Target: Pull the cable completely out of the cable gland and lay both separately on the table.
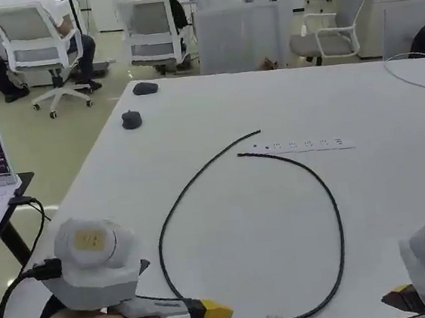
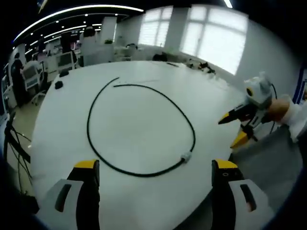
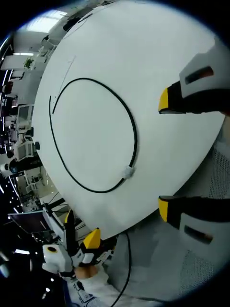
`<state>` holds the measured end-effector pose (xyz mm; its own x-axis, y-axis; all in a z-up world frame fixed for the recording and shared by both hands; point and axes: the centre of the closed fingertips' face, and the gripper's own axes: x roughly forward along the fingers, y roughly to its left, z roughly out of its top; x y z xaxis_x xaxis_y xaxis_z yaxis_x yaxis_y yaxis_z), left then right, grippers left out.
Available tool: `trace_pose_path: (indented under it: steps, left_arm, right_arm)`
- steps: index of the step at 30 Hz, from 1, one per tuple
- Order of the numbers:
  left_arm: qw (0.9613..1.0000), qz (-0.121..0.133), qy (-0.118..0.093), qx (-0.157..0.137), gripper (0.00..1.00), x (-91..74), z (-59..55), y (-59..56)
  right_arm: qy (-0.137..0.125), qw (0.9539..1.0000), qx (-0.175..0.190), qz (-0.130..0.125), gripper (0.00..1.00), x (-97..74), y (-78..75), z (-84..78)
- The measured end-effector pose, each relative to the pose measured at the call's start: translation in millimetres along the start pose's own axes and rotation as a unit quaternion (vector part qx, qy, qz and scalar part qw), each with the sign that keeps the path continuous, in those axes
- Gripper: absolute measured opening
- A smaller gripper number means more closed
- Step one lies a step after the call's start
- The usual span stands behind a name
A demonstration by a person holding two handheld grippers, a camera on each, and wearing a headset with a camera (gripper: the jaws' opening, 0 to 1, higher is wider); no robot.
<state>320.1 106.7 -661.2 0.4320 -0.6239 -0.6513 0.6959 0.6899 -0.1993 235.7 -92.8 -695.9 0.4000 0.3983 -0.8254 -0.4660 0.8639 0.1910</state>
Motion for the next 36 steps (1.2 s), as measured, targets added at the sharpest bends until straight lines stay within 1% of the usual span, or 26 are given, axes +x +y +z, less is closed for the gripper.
trace_pose_path:
  steps: [6,12,20,27,31,36]
  left_arm:
    - [1.0,-0.002,0.004,0.0,0.95,0.6,-1.8,-0.9]
    - [1.0,0.0,0.003,-0.003,0.95,0.4,-1.8,0.4]
    - [1.0,-0.003,0.005,-0.003,0.95,1.8,-1.7,-1.0]
    - [1.0,-0.004,0.006,-0.004,0.95,2.1,-2.2,-0.7]
    - [0.9999,-0.003,0.006,-0.008,0.94,1.6,-2.2,1.1]
    - [1.0,-0.004,0.004,-0.005,0.93,1.2,-0.9,0.9]
  right_arm:
    - [0.001,1.0,0.0,0.0,0.71,0.4,-0.3,-0.4]
    - [0.005,1.0,-0.003,0.002,0.71,1.8,-0.4,-1.9]
    - [0.006,1.0,0.0,0.001,0.71,2.0,-3.3,-3.9]
    - [0.013,0.9999,-0.005,0.006,0.69,4.5,-0.6,-5.8]
    - [0.011,0.9998,-0.01,0.011,0.69,5.9,2.6,-4.0]
    - [0.003,0.9999,-0.009,0.007,0.67,4.5,0.4,-0.9]
